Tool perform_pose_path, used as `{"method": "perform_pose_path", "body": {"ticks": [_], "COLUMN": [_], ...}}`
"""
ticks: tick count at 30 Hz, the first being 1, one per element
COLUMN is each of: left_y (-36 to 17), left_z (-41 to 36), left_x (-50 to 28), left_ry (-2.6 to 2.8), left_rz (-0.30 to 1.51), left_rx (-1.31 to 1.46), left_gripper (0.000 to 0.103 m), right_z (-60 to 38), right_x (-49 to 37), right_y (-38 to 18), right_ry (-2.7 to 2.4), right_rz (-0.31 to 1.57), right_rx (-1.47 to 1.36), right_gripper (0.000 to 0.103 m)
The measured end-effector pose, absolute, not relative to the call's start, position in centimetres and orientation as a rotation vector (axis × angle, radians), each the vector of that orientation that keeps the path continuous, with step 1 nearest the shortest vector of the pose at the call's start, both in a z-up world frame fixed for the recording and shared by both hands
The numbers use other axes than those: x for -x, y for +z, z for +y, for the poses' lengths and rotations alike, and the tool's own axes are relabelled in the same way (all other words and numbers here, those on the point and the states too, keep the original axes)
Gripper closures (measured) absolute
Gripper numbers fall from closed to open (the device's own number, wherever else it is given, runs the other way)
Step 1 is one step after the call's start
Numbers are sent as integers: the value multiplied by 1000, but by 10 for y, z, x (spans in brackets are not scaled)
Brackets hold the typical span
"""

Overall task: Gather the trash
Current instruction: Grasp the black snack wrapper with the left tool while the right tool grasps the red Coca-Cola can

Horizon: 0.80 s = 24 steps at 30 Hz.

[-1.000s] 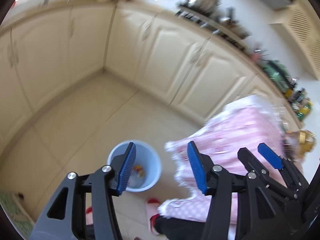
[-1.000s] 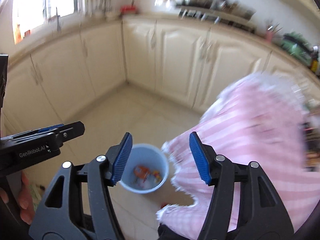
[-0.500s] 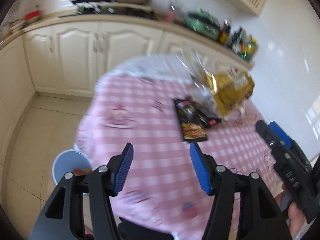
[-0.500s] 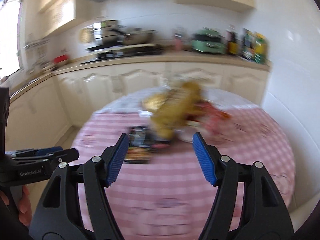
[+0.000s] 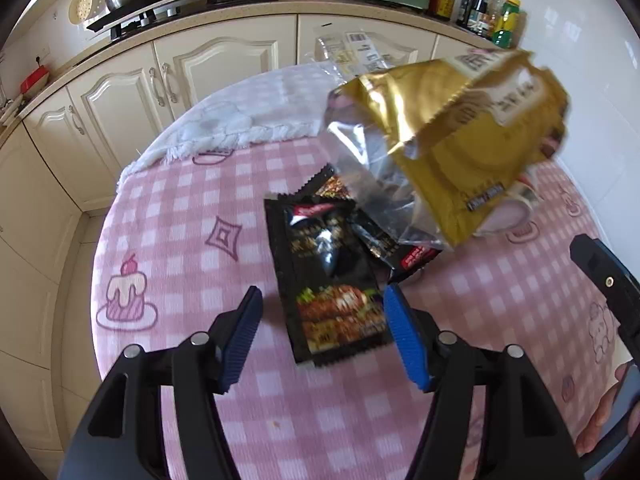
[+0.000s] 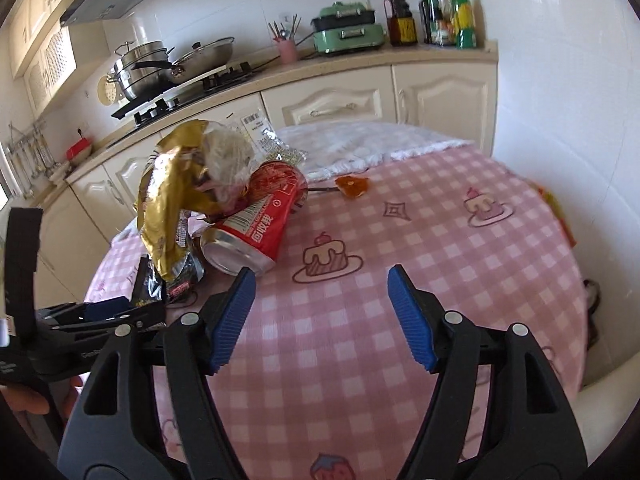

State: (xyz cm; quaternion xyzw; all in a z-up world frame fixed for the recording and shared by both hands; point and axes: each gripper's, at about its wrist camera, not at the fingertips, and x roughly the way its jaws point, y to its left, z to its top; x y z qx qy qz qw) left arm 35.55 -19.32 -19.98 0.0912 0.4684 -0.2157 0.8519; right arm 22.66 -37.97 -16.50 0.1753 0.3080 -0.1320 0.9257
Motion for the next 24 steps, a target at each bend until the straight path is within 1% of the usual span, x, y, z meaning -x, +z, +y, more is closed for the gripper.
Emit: {"method": "perform_pose_path", "body": {"ticks": [4,5,7,11,12,17,19,20,21,22,23,24], "left_y": [-201,-201,-200,-199,-198,-196,-194,-192,-190,-188,-187,-185], "left_z": [-192,-192,-190,-181,-179,-160,-154,-150,-149,-146,-145,-143], "left_x": [-363,-362,-361,-363,-363,-361,-360,-360,-359,-358,-357,-355], "left_ry": [-460,-462,-451,-471,-477,-501,-506,-514,-519,-525,-526,-531], "left_rz": [980,977,960,953,955,960,954,950,948,945,941,936], "left_rx": [-211,-214,-222,-190,-175,-98,-77,-63,-54,-46,-41,-37], "left_gripper": [41,43,60,68,73,80,86,87,89,91,91,93], "right_z": [-382,-382,-382,-380,-383,-402,-410,-412,-415,-415,-414,-413], "right_x": [-241,-247,-255,-270,-275,-298,-308,-311,-315,-318,-319,-319], "right_y": [-168,-169,-169,-165,-165,-173,-178,-180,-181,-182,-183,-182], "right_ry": [-220,-204,-158,-148,-137,-80,-63,-52,-45,-29,-4,2], "right_rz": [664,676,681,672,674,692,703,709,715,719,718,721], "right_rx": [-389,-397,-445,-482,-519,-690,-747,-768,-783,-785,-791,-787], "right_gripper": [34,33,33,33,33,33,33,33,35,43,57,66]}}
